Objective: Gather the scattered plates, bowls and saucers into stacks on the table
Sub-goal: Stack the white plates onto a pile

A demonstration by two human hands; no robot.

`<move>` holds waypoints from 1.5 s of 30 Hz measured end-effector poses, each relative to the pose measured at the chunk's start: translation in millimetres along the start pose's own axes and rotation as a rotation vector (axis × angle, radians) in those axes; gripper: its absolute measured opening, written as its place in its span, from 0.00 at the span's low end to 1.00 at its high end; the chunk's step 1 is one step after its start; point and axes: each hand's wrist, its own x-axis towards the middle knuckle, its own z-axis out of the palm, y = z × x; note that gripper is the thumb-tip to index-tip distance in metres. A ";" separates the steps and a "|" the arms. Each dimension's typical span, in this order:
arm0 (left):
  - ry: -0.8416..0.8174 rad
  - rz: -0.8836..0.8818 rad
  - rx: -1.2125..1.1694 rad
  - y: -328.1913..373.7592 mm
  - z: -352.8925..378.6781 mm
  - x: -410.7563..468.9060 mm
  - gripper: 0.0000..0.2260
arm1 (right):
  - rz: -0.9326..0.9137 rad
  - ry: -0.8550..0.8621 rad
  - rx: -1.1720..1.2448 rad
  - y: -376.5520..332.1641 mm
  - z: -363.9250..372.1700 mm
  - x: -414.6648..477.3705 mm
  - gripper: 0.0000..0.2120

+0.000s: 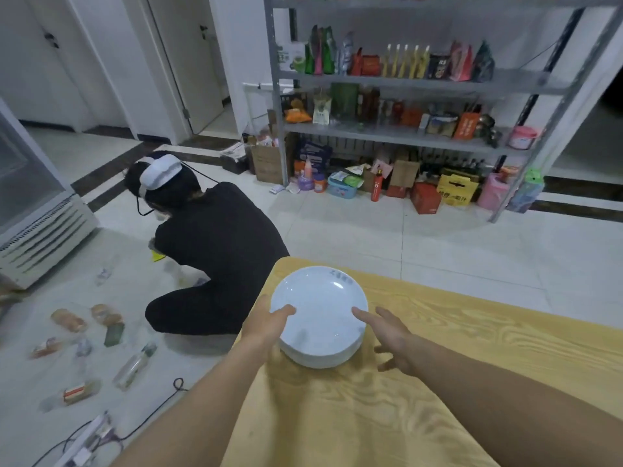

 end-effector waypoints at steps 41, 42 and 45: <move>-0.621 0.061 -0.057 131.4 239.3 -216.9 0.24 | -0.226 0.353 0.546 143.0 -294.7 -193.0 0.24; -0.635 0.063 -0.049 133.0 260.1 -235.9 0.23 | -0.228 0.370 0.540 157.5 -315.3 -205.2 0.22; -0.672 0.066 -0.020 137.7 320.3 -290.8 0.21 | -0.224 0.420 0.531 200.6 -375.3 -240.8 0.19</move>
